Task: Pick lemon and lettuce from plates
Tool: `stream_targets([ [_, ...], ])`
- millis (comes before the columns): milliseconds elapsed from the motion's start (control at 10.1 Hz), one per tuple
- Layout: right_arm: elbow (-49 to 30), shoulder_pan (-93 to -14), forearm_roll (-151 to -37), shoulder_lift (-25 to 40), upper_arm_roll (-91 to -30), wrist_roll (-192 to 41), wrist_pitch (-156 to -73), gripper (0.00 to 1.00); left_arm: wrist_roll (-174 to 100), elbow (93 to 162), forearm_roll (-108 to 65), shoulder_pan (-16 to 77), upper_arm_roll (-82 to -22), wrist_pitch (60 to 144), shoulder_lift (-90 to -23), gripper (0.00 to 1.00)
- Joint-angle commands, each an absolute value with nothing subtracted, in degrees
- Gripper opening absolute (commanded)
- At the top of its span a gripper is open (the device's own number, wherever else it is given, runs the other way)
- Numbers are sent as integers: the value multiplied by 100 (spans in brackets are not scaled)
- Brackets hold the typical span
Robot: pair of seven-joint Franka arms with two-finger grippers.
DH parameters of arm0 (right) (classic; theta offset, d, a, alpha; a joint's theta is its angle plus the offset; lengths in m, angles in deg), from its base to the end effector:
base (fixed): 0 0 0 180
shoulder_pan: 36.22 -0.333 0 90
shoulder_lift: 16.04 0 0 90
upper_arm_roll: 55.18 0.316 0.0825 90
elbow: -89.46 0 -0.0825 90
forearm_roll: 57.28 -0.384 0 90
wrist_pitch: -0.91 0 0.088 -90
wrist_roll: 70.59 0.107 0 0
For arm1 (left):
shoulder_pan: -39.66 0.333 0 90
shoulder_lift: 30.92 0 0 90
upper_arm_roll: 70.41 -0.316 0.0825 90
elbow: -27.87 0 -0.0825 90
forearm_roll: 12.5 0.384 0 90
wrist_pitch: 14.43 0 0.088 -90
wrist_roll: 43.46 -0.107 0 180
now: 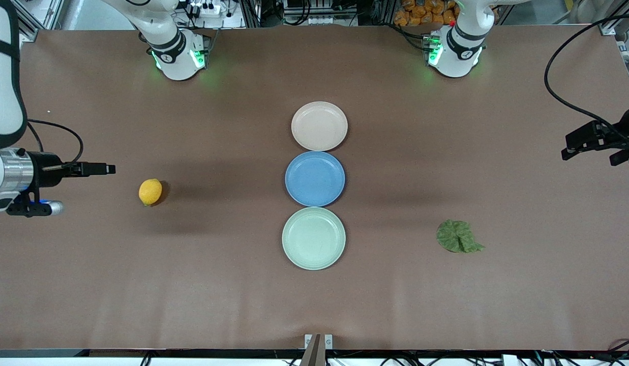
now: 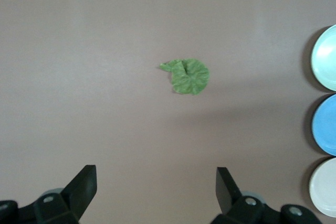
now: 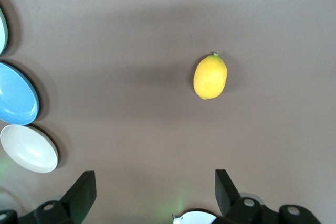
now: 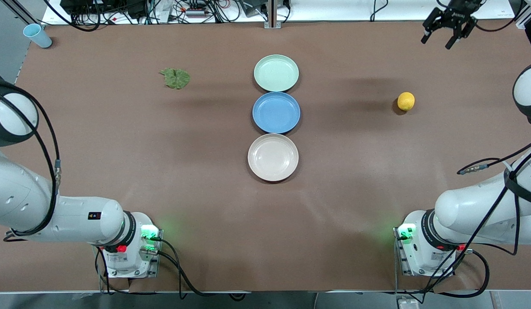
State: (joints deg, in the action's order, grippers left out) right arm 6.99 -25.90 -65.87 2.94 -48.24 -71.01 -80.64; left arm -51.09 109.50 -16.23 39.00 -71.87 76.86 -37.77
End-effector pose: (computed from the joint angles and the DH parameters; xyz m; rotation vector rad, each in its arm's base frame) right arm 0.6192 -0.0287 0.4823 -2.8974 0.0799 0.4955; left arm 0.5944 0.0005 0.6272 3.0767 -0.1842 0.0825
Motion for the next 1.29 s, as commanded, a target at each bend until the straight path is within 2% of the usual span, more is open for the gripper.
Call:
stream_targets([
  [0,650,-2882,-6257,-414,-4815,-6325,-7986,100,-5031,11233,-1769,3940,-7137,7671,-3540,100],
  [496,238,-2901,-6098,-1453,-4823,-6164,-7986,100,-4970,11594,-1716,3904,-7058,7672,-3303,100],
  [1190,157,-3120,-5939,-1665,-4771,-5908,-8961,100,-4891,11682,-1575,3869,-7049,7855,-3259,100],
])
